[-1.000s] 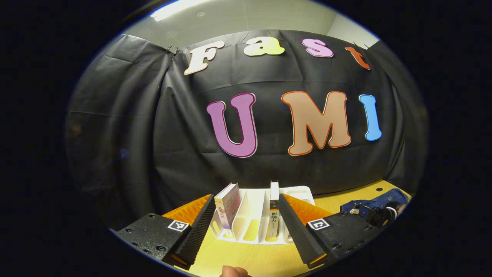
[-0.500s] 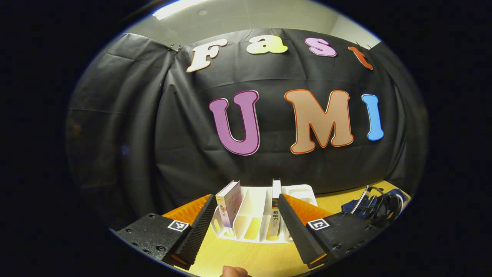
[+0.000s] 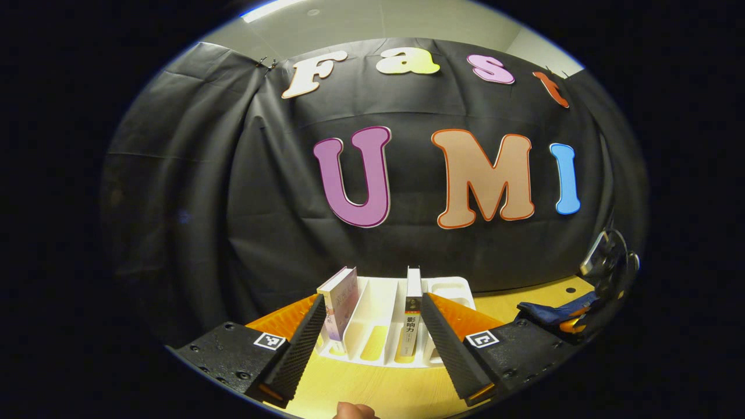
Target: Open the schoolbag, grab two books from the bookshelf and put them into the schoolbag.
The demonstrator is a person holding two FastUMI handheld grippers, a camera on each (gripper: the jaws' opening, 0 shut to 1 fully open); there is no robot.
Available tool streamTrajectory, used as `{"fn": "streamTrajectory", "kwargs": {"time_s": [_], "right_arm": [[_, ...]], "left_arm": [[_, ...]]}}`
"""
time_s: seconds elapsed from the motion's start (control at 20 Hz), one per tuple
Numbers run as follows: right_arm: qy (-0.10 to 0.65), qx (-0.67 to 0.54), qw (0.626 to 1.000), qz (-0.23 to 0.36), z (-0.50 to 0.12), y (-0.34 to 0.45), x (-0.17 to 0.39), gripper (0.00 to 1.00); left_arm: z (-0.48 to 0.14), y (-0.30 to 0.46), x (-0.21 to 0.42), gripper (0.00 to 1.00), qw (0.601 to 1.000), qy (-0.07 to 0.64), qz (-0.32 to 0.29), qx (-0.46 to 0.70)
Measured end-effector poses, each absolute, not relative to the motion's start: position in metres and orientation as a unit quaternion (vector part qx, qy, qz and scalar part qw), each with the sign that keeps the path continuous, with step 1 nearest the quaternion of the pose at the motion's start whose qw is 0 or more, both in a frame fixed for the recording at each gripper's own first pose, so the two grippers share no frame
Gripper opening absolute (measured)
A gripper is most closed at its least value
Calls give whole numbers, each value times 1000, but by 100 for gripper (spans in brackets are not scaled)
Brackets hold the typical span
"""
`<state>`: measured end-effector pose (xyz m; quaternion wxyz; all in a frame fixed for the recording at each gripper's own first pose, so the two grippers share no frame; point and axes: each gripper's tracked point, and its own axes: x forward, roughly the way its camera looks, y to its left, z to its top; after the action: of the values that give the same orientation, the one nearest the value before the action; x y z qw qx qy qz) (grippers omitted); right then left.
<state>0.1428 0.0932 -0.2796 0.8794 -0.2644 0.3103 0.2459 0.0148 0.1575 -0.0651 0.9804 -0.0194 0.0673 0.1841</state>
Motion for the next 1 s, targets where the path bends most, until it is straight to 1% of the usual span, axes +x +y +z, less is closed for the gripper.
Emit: {"fn": "streamTrajectory", "kwargs": {"time_s": [0.15,0.2,0.25,0.3,0.35,0.4,0.55,0.6,0.65,0.7,0.8,0.85,0.9,0.95,1.0], "right_arm": [[312,-166,907,231,-257,82,150,3],[313,-130,912,231,-249,79,153,3],[311,-96,918,226,-242,73,155,0],[313,-64,922,218,-236,67,158,0],[312,-27,926,210,-230,62,161,3],[309,8,930,200,-227,54,165,3],[302,96,933,171,-216,35,170,3],[297,108,935,163,-212,26,173,3],[295,125,935,156,-208,22,172,3],[293,148,933,150,-208,20,171,3],[293,194,926,138,-211,12,173,3],[292,218,922,131,-214,6,174,5],[291,242,917,123,-214,3,175,3],[287,263,914,115,-215,-1,176,2],[285,278,911,107,-217,-5,178,2]], "left_arm": [[-65,153,24,96,982,66,174,-17],[-65,152,28,100,983,64,172,-15],[-64,150,32,100,983,64,169,-13],[-65,150,36,96,984,64,167,-11],[-65,149,40,96,984,63,165,-9],[-67,149,44,99,985,65,163,-7],[-68,150,60,99,985,66,157,7],[-72,149,67,96,985,69,155,9],[-77,149,75,100,985,79,152,14],[-81,149,81,95,985,84,149,16],[-87,146,98,96,985,93,141,18],[-92,147,106,95,985,97,139,18],[-95,148,116,100,985,105,137,20],[-98,149,126,96,985,112,133,18],[-105,148,136,95,984,124,128,13]]}}
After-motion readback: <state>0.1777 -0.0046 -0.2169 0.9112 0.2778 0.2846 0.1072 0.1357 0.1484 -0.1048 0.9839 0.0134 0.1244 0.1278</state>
